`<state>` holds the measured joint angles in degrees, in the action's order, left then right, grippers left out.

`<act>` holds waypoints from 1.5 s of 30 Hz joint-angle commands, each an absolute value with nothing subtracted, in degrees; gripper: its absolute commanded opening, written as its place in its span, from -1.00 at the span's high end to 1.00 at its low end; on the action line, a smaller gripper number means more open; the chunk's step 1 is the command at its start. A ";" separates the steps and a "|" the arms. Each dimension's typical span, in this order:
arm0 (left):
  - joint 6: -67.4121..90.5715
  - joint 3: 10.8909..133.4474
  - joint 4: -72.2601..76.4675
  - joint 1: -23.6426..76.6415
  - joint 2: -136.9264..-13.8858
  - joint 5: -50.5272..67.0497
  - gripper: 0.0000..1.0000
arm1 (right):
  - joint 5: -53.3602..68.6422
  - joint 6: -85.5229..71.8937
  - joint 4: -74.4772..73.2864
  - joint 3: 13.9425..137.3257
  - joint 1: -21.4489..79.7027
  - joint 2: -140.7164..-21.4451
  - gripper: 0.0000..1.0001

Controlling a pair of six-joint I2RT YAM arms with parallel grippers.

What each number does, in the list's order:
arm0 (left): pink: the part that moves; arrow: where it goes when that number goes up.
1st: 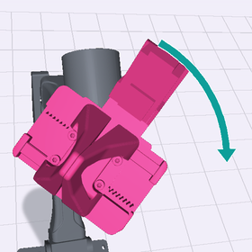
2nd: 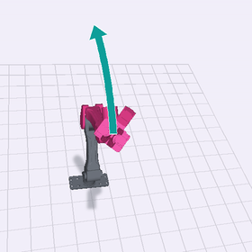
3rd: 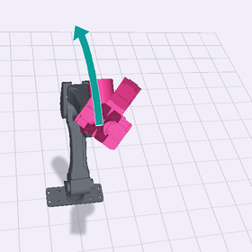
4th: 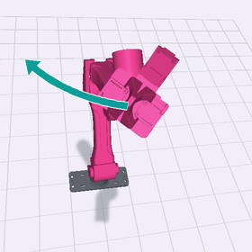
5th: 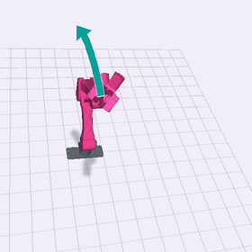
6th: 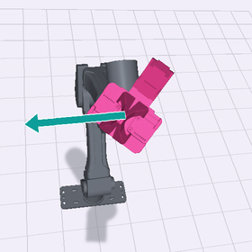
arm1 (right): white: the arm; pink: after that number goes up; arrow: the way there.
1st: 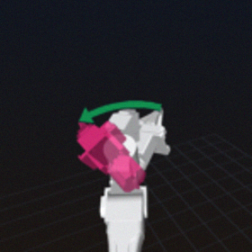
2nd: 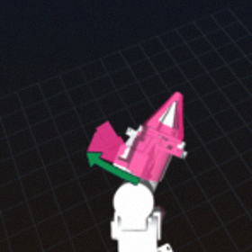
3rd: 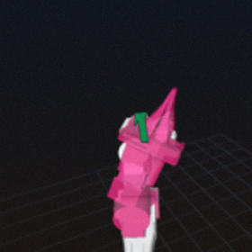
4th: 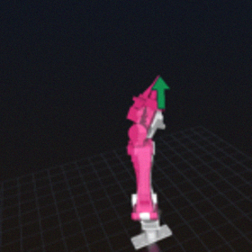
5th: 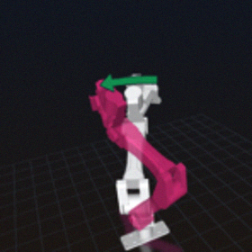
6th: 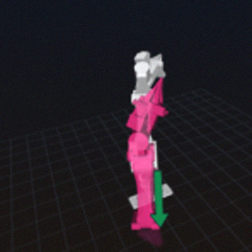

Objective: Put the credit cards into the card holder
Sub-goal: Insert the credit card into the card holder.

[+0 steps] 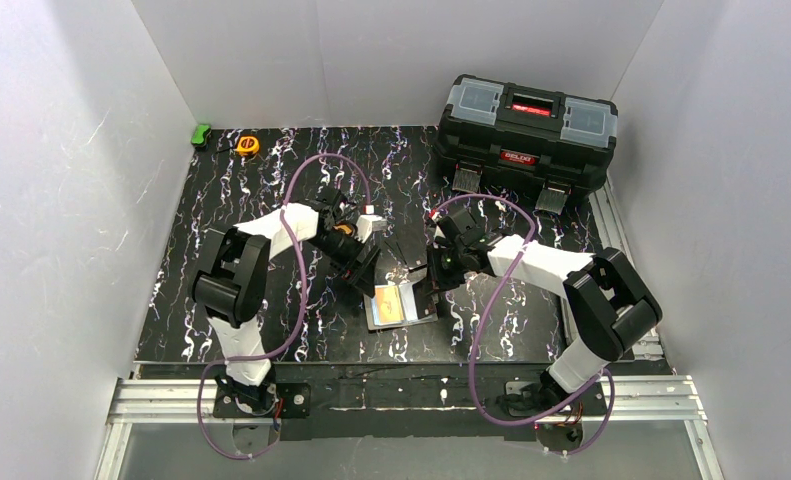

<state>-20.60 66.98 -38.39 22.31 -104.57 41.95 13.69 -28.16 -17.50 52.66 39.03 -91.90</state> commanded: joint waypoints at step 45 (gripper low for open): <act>-32.21 77.79 -52.67 18.67 -119.09 57.73 0.91 | 14.89 -28.21 -13.55 50.43 38.32 -93.18 0.97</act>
<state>-30.98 76.51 -50.13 18.76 -119.81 55.59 16.69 -28.77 -13.45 51.53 38.63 -92.27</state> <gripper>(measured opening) 0.099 0.028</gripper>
